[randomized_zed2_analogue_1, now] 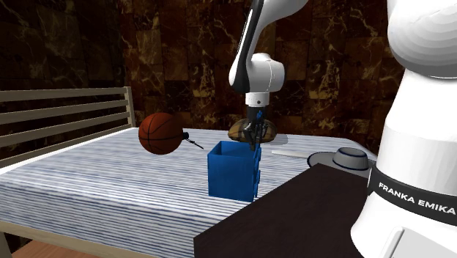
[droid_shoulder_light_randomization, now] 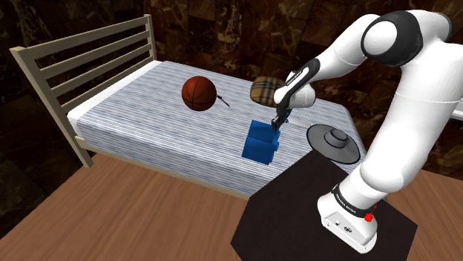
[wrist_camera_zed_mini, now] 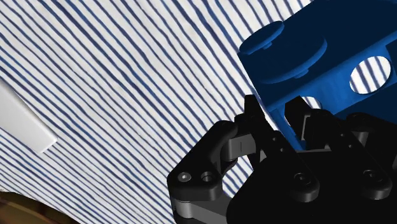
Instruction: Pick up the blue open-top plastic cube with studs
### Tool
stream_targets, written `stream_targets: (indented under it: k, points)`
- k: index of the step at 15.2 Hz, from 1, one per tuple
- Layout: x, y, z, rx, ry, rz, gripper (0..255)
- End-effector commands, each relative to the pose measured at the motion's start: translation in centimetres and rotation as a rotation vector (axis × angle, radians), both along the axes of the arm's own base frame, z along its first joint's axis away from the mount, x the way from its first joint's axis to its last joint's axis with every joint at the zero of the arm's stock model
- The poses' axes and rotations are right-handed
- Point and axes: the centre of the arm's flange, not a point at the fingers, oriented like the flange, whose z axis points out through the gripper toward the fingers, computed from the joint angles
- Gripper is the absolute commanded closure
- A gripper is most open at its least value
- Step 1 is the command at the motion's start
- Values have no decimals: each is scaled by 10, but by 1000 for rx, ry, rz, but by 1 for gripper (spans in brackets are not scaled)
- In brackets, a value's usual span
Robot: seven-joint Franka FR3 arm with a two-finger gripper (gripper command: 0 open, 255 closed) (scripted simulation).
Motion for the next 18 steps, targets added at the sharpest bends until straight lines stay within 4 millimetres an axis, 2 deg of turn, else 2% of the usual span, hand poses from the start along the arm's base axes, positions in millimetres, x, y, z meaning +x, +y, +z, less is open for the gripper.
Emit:
stream_targets:
  k: [1,4,18]
  points:
    - [0,0,0,0,0,0,255]
    - [0,0,0,0,0,0,255]
    - [0,0,74,0,0,0,255]
